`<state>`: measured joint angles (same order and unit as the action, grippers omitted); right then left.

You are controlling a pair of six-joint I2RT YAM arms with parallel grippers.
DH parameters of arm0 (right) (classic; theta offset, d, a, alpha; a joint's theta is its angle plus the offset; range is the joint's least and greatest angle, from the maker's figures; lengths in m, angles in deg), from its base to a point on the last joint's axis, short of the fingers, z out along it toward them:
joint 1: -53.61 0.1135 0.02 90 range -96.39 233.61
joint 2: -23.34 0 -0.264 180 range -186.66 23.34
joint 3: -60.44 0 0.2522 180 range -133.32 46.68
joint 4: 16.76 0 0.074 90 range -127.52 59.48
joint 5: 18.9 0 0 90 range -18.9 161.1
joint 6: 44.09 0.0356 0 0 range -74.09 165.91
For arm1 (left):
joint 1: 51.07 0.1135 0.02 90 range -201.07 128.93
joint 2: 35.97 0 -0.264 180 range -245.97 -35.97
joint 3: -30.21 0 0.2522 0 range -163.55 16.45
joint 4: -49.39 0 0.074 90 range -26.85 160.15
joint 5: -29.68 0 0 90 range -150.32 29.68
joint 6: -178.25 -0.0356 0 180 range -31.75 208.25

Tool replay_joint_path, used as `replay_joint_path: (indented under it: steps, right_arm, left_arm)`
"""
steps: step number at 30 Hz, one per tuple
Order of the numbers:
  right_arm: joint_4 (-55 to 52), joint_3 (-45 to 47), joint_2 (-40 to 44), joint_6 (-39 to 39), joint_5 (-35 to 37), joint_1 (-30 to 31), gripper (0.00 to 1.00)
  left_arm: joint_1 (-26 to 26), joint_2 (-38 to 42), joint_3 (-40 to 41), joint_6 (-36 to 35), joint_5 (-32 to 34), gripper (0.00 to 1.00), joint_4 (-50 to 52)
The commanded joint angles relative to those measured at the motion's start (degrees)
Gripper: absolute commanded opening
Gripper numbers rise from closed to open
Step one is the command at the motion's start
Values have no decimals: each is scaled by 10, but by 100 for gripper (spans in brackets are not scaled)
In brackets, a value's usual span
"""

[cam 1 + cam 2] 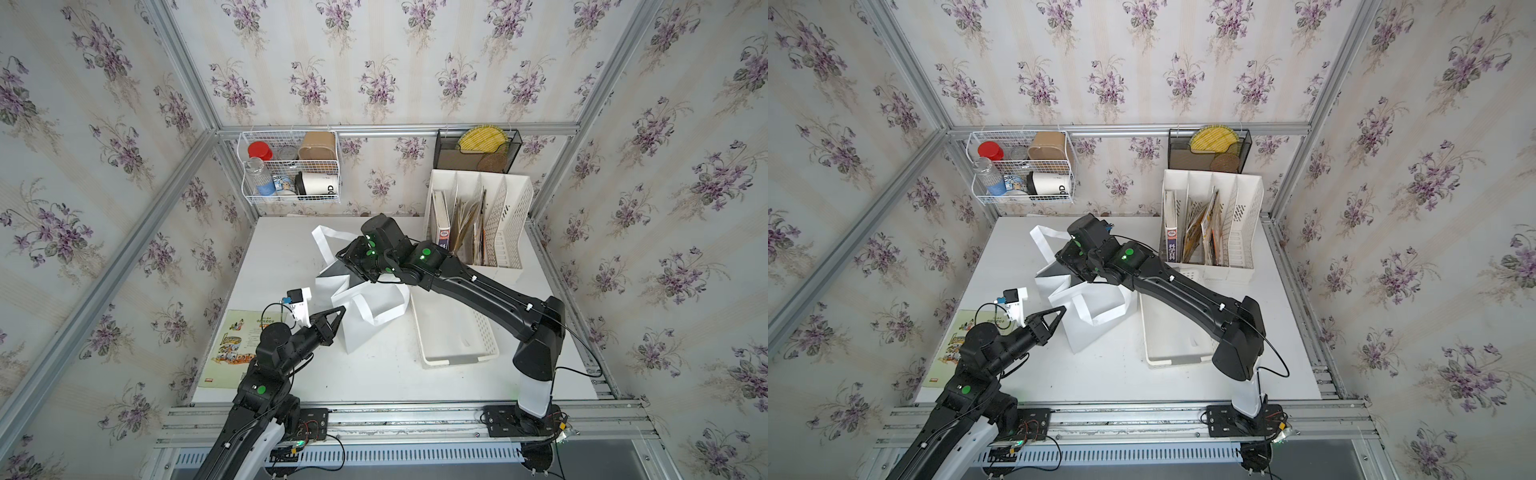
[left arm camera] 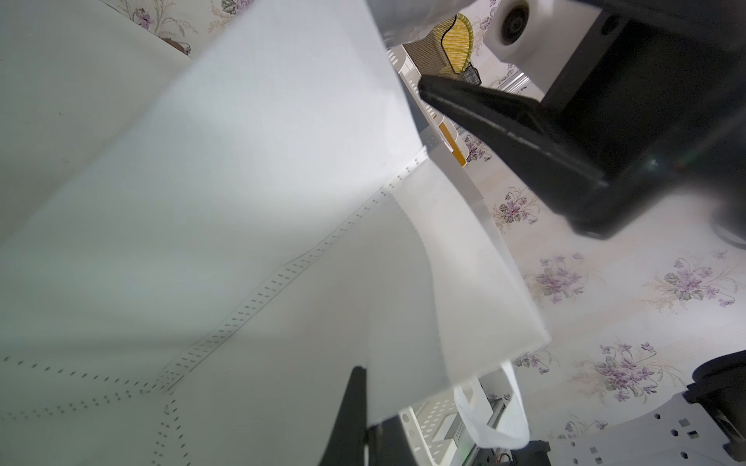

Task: Place the ice pack in the delivery bag
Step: Seal the adhesive seal in the delivery bag.

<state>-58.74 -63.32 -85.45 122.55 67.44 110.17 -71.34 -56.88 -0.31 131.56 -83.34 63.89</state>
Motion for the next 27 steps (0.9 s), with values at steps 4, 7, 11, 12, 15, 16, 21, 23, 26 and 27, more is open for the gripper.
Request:
replay_joint_path:
  steps: [4, 7, 11, 12, 15, 16, 21, 23, 26, 27]
  right_arm:
    - [26, -3, 1, 4, 19, -3, 37]
    - [28, 5, 1, 3, 16, -2, 28]
    - [43, 16, 2, 4, 15, -3, 19]
    - [44, 16, 2, 4, 15, -2, 18]
    - [45, 18, 6, 4, 17, -2, 17]
    - [46, 19, 6, 3, 19, -3, 17]
    - [64, 33, 13, 3, 12, -3, 7]
    - [66, 36, 13, 0, 5, -2, 0]
    - [71, 44, 19, -3, 5, -2, 0]
    - [77, 51, 24, -3, 5, -3, 0]
  left_arm:
    - [-1, -3, -2, -5, -3, 0, -18]
    - [-1, -4, -4, -5, -2, 0, -19]
    - [-1, -5, -10, -6, -4, 0, -17]
    - [-1, -5, -11, -5, -4, 0, -17]
    - [-2, -2, -12, -3, -4, 0, -15]
    - [-2, -1, -13, -2, -3, 0, -15]
    - [-2, -3, -17, 1, 1, 5, -14]
    - [-2, -3, -18, 1, 2, 13, -13]
    - [-2, -3, -20, -3, 7, 26, -9]
    - [-2, -4, -20, -5, 10, 29, -8]
